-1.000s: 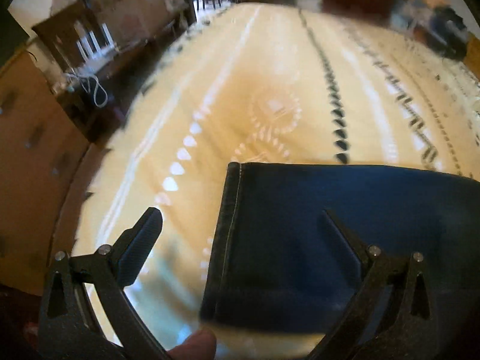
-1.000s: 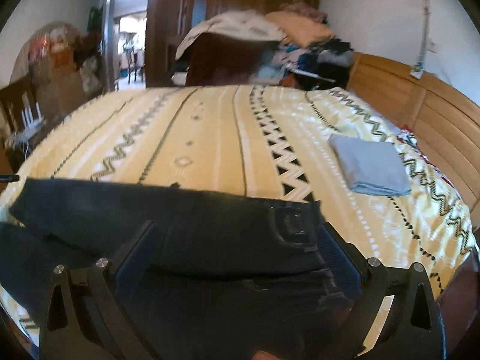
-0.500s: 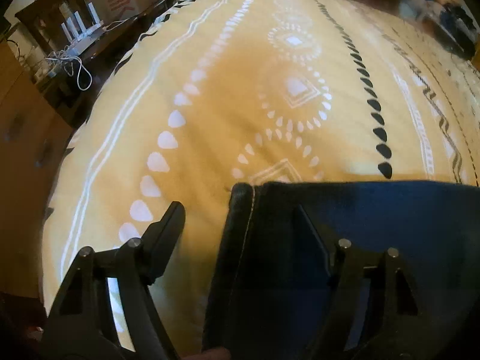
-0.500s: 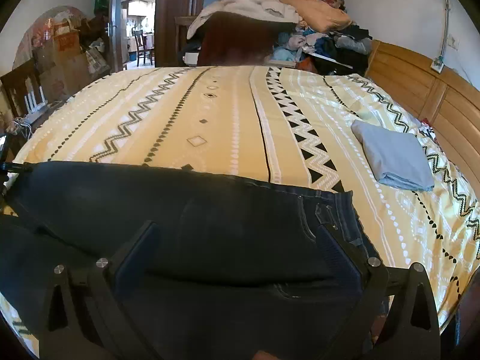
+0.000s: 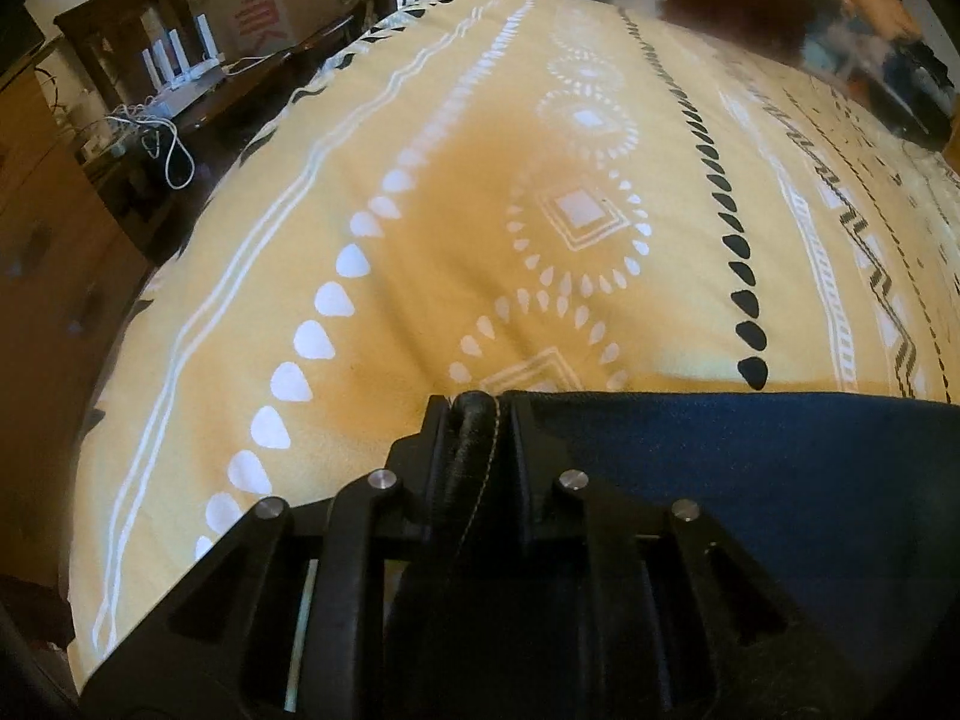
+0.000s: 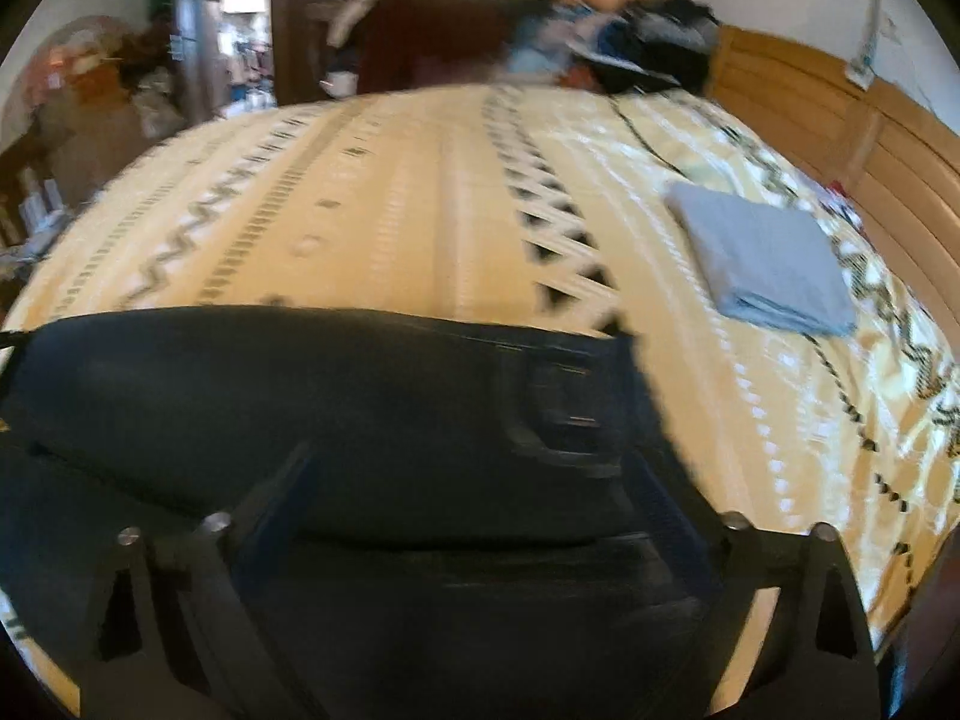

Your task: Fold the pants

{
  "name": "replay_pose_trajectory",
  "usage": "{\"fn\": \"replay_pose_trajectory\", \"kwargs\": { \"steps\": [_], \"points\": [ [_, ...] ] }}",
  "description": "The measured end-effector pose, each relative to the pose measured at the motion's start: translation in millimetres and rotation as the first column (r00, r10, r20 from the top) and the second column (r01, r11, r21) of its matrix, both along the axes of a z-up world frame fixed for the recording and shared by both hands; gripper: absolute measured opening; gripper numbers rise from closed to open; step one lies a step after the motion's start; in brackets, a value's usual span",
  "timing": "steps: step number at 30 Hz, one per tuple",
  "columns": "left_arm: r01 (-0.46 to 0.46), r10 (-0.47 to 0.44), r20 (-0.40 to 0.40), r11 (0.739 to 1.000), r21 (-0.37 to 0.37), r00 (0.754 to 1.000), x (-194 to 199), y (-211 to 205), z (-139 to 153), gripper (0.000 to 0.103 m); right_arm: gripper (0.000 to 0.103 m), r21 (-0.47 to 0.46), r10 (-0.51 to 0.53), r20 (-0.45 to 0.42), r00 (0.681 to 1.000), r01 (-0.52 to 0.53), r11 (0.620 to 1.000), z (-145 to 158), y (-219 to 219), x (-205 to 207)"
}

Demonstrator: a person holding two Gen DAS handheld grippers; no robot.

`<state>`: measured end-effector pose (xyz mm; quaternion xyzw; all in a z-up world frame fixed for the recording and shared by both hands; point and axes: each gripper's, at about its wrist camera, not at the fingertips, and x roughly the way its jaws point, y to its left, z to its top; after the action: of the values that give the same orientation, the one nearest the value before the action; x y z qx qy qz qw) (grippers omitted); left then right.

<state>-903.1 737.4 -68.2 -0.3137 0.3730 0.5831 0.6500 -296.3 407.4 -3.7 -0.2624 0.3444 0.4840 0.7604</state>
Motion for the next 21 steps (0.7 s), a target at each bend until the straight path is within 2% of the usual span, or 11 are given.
{"fn": "replay_pose_trajectory", "kwargs": {
  "steps": [3, 4, 6, 7, 11, 15, 17, 21],
  "points": [
    [-0.011, 0.011, -0.022, 1.000, 0.000, 1.000, 3.5, 1.3, -1.3, 0.019, 0.089, -0.040, -0.077, -0.028, 0.997, 0.076, 0.996, -18.8, -0.5, 72.3],
    [-0.014, 0.014, -0.023, 1.000, -0.002, 1.000, 3.8, 2.2, -1.7, 0.019, 0.087, -0.056, -0.088, -0.060, 0.994, 0.085, 0.995, -27.9, 2.3, 98.1],
    [-0.017, 0.017, -0.019, 1.000, -0.007, 1.000, 2.7, 3.5, -2.2, 0.019, 0.074, -0.091, -0.078, -0.113, 0.990, 0.068, 0.994, -41.5, 11.5, 127.9],
    [-0.016, 0.016, -0.020, 1.000, -0.009, 1.000, 2.5, 3.8, -2.5, 0.019, 0.073, -0.108, -0.061, -0.135, 0.989, 0.046, 0.993, -48.1, 19.2, 140.0],
    [-0.013, 0.013, -0.046, 1.000, -0.010, 0.999, 5.7, 3.4, -4.0, 0.019, 0.073, -0.158, 0.017, -0.132, 0.991, -0.038, 0.987, -69.5, 58.4, 167.0],
    [-0.018, 0.017, -0.066, 1.000, -0.005, 0.998, 8.7, 2.7, -4.4, 0.019, 0.073, -0.213, 0.035, -0.107, 0.994, -0.057, 0.975, -92.4, 94.0, 189.9],
    [-0.019, 0.019, -0.074, 1.000, 0.000, 0.997, 9.4, 2.8, -4.4, 0.019, 0.074, -0.237, 0.039, -0.150, 0.988, -0.075, 0.969, -106.5, 106.0, 201.1],
    [-0.024, 0.025, -0.102, 1.000, 0.009, 0.994, 13.7, 1.0, -4.0, 0.019, 0.073, -0.220, 0.088, -0.198, 0.976, -0.132, 0.967, -116.2, 115.0, 204.5]
  ]
}}
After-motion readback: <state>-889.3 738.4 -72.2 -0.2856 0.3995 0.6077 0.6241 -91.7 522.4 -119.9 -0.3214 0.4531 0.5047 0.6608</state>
